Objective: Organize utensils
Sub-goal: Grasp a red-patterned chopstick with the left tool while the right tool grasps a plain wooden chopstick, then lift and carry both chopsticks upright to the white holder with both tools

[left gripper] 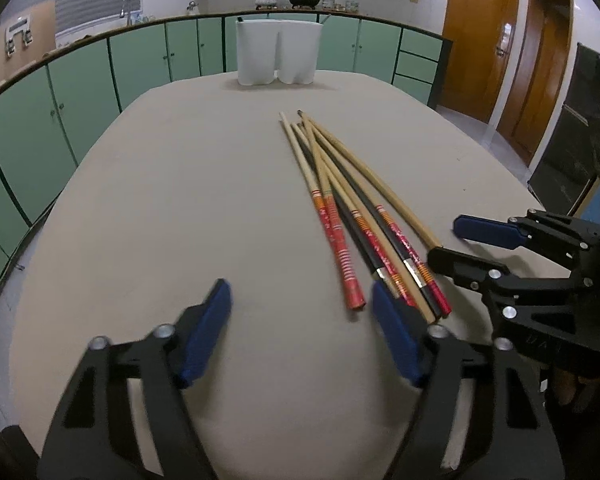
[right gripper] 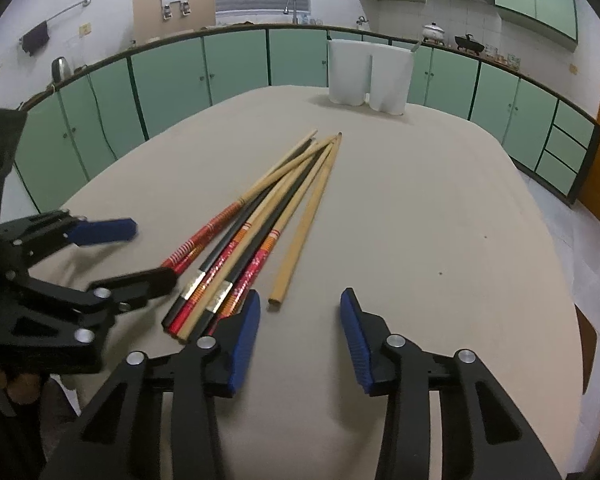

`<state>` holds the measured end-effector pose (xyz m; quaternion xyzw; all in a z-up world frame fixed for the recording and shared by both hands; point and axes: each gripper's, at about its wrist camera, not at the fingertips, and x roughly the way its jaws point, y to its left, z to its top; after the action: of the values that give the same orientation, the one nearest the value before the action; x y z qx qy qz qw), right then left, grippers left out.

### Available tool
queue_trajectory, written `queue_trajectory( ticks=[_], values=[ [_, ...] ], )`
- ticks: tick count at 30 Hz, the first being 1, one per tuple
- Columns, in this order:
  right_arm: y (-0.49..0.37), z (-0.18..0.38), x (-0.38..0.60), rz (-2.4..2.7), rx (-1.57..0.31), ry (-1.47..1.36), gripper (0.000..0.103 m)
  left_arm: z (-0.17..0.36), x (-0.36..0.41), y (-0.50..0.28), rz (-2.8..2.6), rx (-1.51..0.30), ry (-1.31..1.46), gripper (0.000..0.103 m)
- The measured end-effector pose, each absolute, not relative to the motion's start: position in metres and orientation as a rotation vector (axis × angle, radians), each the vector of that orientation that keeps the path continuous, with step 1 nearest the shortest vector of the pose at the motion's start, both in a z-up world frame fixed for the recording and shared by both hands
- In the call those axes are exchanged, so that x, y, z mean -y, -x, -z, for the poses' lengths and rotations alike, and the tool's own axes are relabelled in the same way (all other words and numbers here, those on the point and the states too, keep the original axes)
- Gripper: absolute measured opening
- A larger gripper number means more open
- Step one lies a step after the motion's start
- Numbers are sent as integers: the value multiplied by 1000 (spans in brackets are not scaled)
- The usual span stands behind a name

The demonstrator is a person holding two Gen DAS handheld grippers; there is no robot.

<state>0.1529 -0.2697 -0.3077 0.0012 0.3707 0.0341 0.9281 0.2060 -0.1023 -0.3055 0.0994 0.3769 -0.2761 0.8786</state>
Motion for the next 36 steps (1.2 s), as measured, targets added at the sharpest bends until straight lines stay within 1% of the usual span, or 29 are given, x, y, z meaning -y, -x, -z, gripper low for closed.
queue_trajectory(
  ticks=[2,3,4,5,6,7,8,13,20,28,36],
  values=[
    [-156,308,269,-62,-754,-8,26,306,103,-204,586,-778,-203,51],
    [-157,308,270,-53,-752,-13,22,305,103,-204,586,-775,-199,47],
    [-158,308,271,-48,-750,-16,13,305,101,-204,587,-774,-191,37],
    [-158,308,272,-40,-750,-19,9,305,100,-204,590,-774,-183,28],
    [-158,308,274,-35,-750,-25,9,305,98,-205,587,-775,-175,22],
    [-157,308,275,-33,-748,-34,8,306,96,-205,584,-776,-166,12],
    [-156,308,276,-29,-746,-34,8,305,93,-206,586,-779,-147,6],
    [-153,308,279,-28,-748,-40,8,298,84,-205,577,-748,-103,5],
    [-156,307,281,-29,-752,-38,8,301,85,-199,570,-768,-138,7],
    [-153,304,282,-24,-746,-44,8,288,78,-197,564,-728,-114,6],
    [-137,265,291,-10,-686,-86,7,252,64,-185,549,-680,-60,6]
  ],
)
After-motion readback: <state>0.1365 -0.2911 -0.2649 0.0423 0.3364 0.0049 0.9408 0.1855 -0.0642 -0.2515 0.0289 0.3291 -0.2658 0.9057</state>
